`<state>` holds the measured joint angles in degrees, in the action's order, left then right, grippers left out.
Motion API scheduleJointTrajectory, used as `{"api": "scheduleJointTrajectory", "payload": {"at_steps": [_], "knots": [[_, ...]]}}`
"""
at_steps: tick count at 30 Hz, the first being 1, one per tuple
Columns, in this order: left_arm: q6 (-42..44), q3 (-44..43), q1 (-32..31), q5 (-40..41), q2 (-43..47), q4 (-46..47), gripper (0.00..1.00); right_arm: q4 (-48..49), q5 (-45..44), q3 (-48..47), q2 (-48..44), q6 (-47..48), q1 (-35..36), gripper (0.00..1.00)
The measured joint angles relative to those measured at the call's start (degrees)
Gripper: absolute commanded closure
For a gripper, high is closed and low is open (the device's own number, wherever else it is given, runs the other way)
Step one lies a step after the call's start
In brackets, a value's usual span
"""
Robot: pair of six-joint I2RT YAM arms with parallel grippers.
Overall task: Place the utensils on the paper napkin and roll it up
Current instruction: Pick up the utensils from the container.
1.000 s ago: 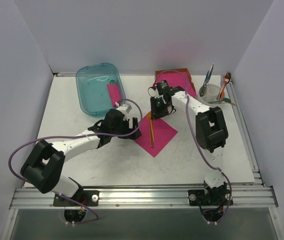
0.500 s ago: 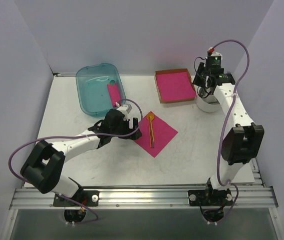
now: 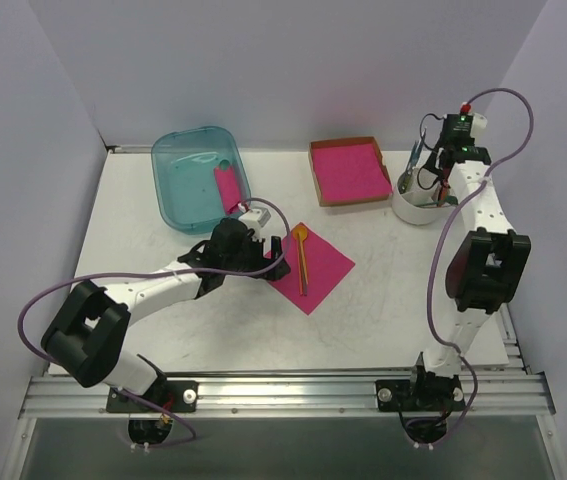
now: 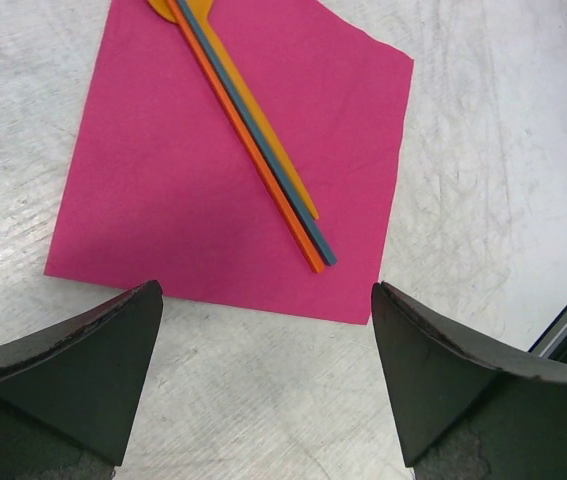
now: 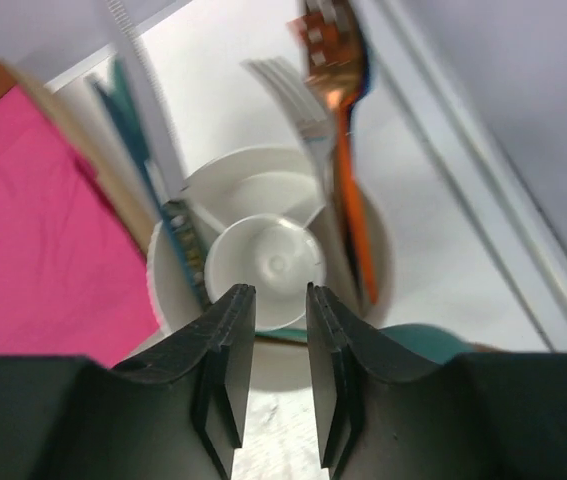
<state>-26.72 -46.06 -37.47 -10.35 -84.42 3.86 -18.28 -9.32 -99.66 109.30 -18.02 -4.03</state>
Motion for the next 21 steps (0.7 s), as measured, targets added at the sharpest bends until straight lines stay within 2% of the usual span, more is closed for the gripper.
{"api": "scheduleJointTrajectory", "payload": {"at_steps": [1,5,9,21], "knots": [[0.2,0.0,-0.2,-0.2,0.0,0.3,0.06,0.2,-0.5,-0.2,0.3,0.0,-1.1,0.66],[0.5,0.1,-0.6,-0.7,0.0,0.7,0.06,1.4,-2.1,-1.4,1.6,0.0,-3.2,0.62],[0.6,0.1,-0.8,-1.3,0.0,0.9,0.06,3.4,-2.9,-2.9,3.4,0.1,-3.0,0.52],[1.7,0.1,-1.0,-2.4,0.0,1.7,0.06,11.3,-5.9,-4.7,10.2,8.6,-2.6,0.53]]}}
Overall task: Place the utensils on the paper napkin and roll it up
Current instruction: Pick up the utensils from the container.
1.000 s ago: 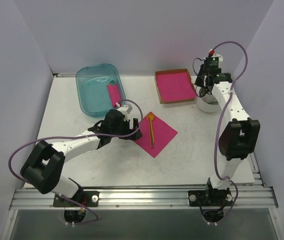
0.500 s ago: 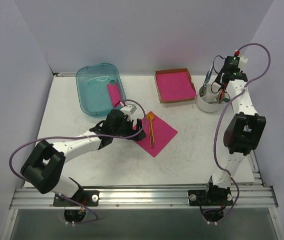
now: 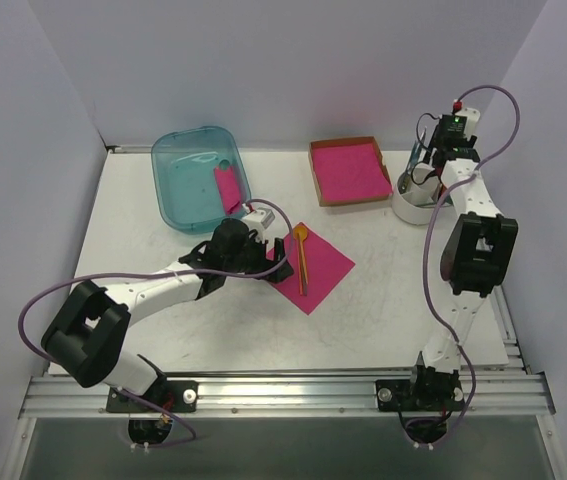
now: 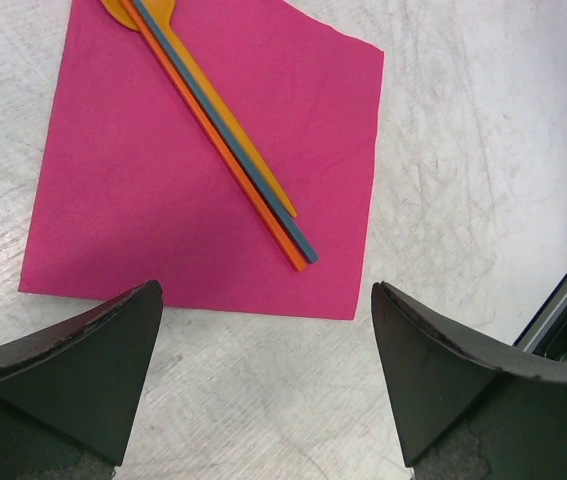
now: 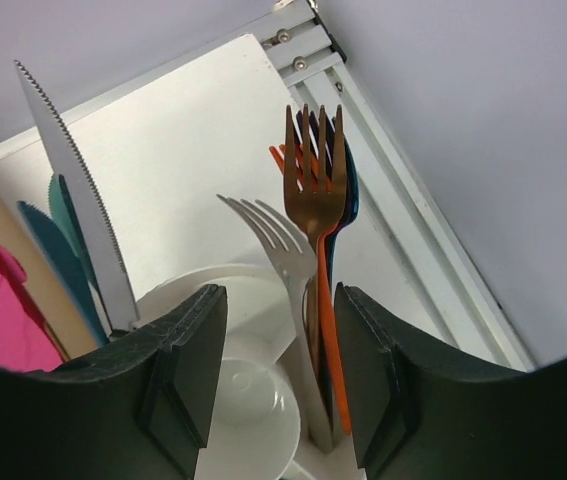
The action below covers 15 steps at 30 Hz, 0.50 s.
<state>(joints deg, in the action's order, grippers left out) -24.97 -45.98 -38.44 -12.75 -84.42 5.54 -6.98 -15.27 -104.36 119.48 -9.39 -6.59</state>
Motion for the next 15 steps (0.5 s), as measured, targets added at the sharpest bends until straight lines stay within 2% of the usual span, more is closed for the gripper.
{"api": "scheduleJointTrajectory", "payload": {"at_steps": [15], "knots": [[0.1,0.0,-0.1,-1.3,-0.3,1.2,0.06,4.2,-3.3,-3.5,4.8,5.5,-0.2,0.53]]}}
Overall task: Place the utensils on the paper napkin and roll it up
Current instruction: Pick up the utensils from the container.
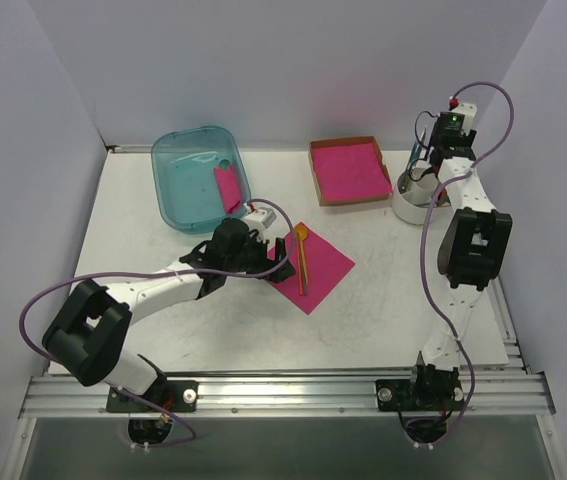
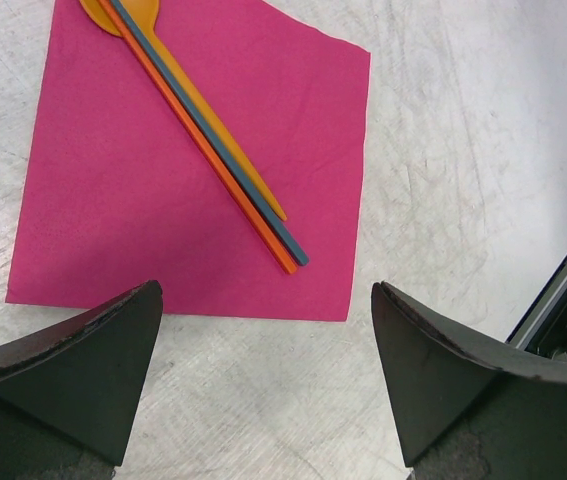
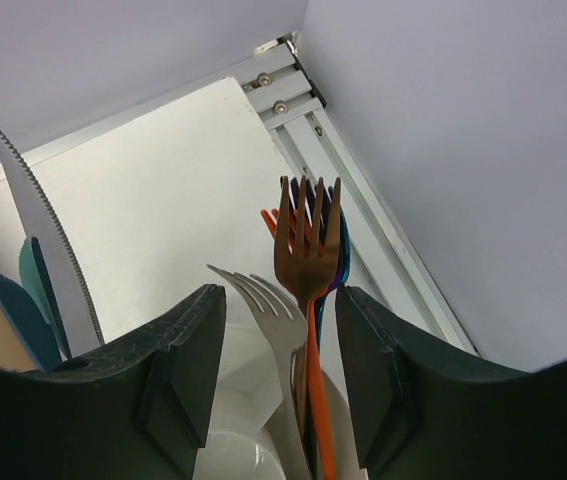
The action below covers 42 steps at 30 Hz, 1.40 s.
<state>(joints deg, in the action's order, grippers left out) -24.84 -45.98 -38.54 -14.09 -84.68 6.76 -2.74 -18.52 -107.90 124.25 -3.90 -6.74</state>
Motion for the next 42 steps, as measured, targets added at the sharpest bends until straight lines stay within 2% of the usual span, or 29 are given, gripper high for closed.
{"api": "scheduleJointTrajectory", "payload": {"at_steps": [10,17,22,30,42], "knots": [[0.0,0.0,0.0,-0.6,-1.7,0.3,0.06,2.2,0.3,-0.3,0.2,0.8,0.0,0.55],[0.0,0.0,0.0,-0.8,-1.7,0.3,0.06,2.3,1.6,-0.3,0.2,0.9,0.0,0.69],[0.0,0.0,0.0,-0.9,-1.7,0.3,0.06,2.2,2.3,-1.4,1.0,1.0,0.0,0.71],[0.0,0.0,0.0,-1.2,-2.2,0.3,0.06,2.2,2.4,-1.6,1.3,1.2,0.0,0.81],[0.0,0.0,0.0,-1.2,-2.4,0.3,0.06,3.8,2.4,1.2,-0.3,1.2,-0.4,0.90]]}}
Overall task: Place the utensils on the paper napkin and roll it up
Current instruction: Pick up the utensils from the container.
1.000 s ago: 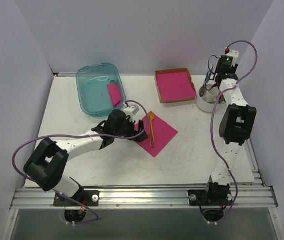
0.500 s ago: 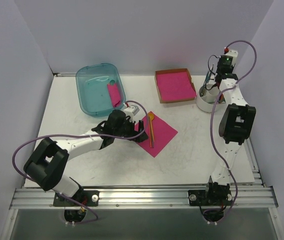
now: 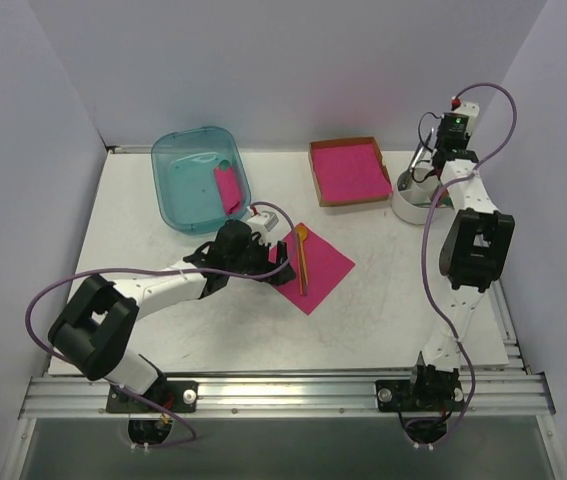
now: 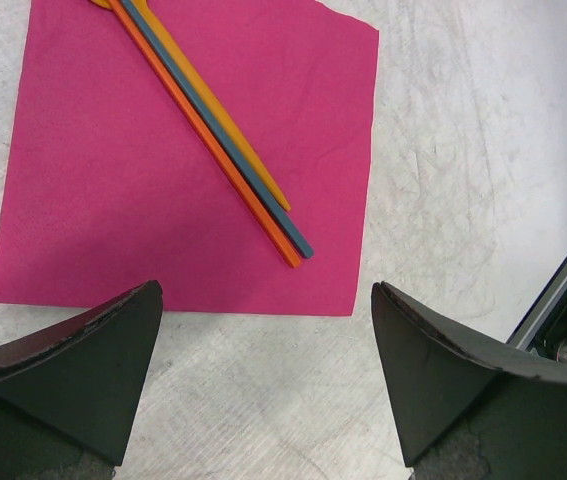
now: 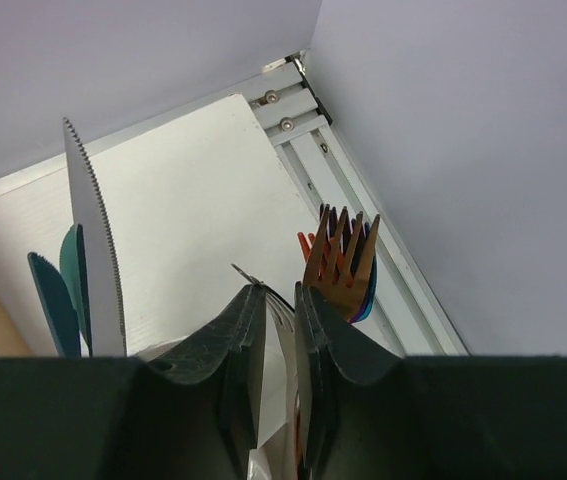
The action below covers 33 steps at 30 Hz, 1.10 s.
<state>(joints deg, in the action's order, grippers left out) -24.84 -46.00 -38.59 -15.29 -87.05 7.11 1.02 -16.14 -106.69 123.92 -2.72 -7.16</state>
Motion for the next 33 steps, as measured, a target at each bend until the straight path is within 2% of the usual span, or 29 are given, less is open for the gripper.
{"api": "scheduleJointTrajectory", "payload": {"at_steps": [25,33], "knots": [[0.0,0.0,-0.4,0.0,0.0,0.0,0.06,0.5,-0.2,11.0,-11.8,-0.3,0.0,1.00],[0.0,0.0,-0.4,0.0,0.0,0.0,0.06,0.4,-0.6,14.0,-14.0,-0.6,0.0,1.00]]}}
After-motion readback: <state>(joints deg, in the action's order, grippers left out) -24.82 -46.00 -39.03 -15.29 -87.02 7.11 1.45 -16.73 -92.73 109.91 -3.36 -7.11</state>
